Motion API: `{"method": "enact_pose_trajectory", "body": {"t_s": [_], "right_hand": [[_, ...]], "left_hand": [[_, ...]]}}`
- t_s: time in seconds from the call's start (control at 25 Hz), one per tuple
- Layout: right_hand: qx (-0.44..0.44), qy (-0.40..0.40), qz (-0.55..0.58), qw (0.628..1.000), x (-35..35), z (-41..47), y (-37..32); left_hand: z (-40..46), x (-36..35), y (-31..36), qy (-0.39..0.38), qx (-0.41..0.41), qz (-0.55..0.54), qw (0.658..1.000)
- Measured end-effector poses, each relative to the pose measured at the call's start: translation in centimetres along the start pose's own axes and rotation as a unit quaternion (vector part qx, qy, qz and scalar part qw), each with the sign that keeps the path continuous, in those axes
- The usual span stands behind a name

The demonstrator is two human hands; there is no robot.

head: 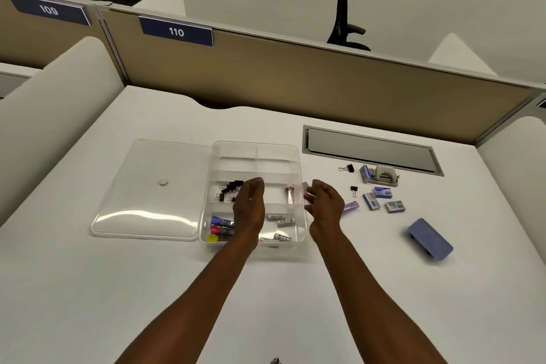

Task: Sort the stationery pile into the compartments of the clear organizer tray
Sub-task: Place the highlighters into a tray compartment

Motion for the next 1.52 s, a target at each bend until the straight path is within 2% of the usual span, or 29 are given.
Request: {"method": "enact_pose_trajectory", "body": {"t_s": [0.08, 0.16, 0.24, 0.32, 0.36, 0.4, 0.52, 0.56, 0.68, 0.72, 0.76, 0.84, 0.92, 1.08, 1.2, 1.28, 1.36, 1.44, 1.52], "right_hand": [[0.026, 0.100, -0.137, 0.985, 4.6, 1.2, -0.6], [0.062, 0.135, -0.345, 0.927, 7.7, 2.6, -1.1], [0.082, 0.088, -0.561, 0.819, 9.1, 3.9, -0.7], [0.108, 0.018, -0.681, 0.724, 9.8, 4.5, 0.3], [0.146, 0.001, -0.701, 0.699, 9.9, 4.6, 0.4], [0.189, -0.003, -0.698, 0.691, 9.9, 4.6, 0.4], [0.244, 0.015, -0.648, 0.721, 10.5, 4.5, 0.6], [0.246, 0.016, -0.615, 0.749, 10.4, 4.3, 0.6], [0.200, 0.007, -0.393, 0.897, 9.3, 2.4, 0.2], [0.185, -0.023, -0.326, 0.927, 8.2, 1.5, 0.1], [0.187, -0.060, -0.282, 0.939, 7.0, 0.5, -0.1], [0.206, -0.113, -0.270, 0.934, 5.2, -0.7, -0.3], [0.222, -0.126, -0.289, 0.922, 4.0, -1.1, -0.4], [0.272, -0.182, -0.349, 0.878, 1.8, -2.1, -1.1], [0.218, -0.224, -0.326, 0.892, 1.8, -1.4, -1.9], [0.197, -0.157, -0.316, 0.915, 2.8, 0.1, -2.6], [0.191, -0.062, -0.369, 0.908, 3.5, 2.1, -2.9], [0.170, -0.018, -0.481, 0.860, 3.3, 3.8, -2.4], [0.129, -0.050, -0.575, 0.806, 2.6, 5.2, -0.6]], "left_hand": [[-0.9, -1.2, 0.3, -0.023, -0.037, 0.046, 0.998], [-1.6, -2.4, 0.4, -0.038, -0.064, 0.096, 0.993], [-2.3, -3.4, 0.0, -0.057, -0.078, 0.130, 0.987], [-2.7, -4.2, -0.6, -0.080, -0.082, 0.153, 0.982], [-2.8, -4.5, -1.0, -0.091, -0.083, 0.160, 0.979], [-3.0, -4.7, -1.3, -0.097, -0.081, 0.169, 0.978], [-3.3, -4.8, -2.1, -0.112, -0.066, 0.174, 0.976], [-3.4, -4.7, -2.3, -0.118, -0.063, 0.177, 0.975], [-3.3, -4.5, -2.8, -0.123, -0.056, 0.177, 0.975], [-3.2, -4.5, -2.8, -0.122, -0.050, 0.173, 0.976], [-3.0, -4.7, -2.9, -0.125, -0.043, 0.168, 0.977], [-2.8, -5.3, -2.8, -0.147, -0.030, 0.167, 0.974], [-2.6, -6.1, -2.6, -0.169, -0.022, 0.170, 0.971], [-1.8, -5.8, -2.2, -0.134, -0.013, 0.160, 0.978], [-0.9, -4.8, -1.9, -0.113, -0.013, 0.142, 0.983], [-0.2, -4.0, -1.2, -0.091, -0.027, 0.155, 0.983], [0.6, -3.1, -0.5, -0.066, -0.048, 0.177, 0.981], [1.6, -2.3, 0.3, -0.043, -0.071, 0.229, 0.970], [2.5, -1.8, 0.6, -0.031, -0.082, 0.287, 0.954]]}}
Point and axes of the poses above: each hand's wrist, its own z-axis towards the middle knuckle, its own x-axis out of the back of the hand, y = z × x, the point moved 7 cm from there along z, towards the middle knuckle, and after that the axes turned 8 degrees about -y, right-handed, at the moved point
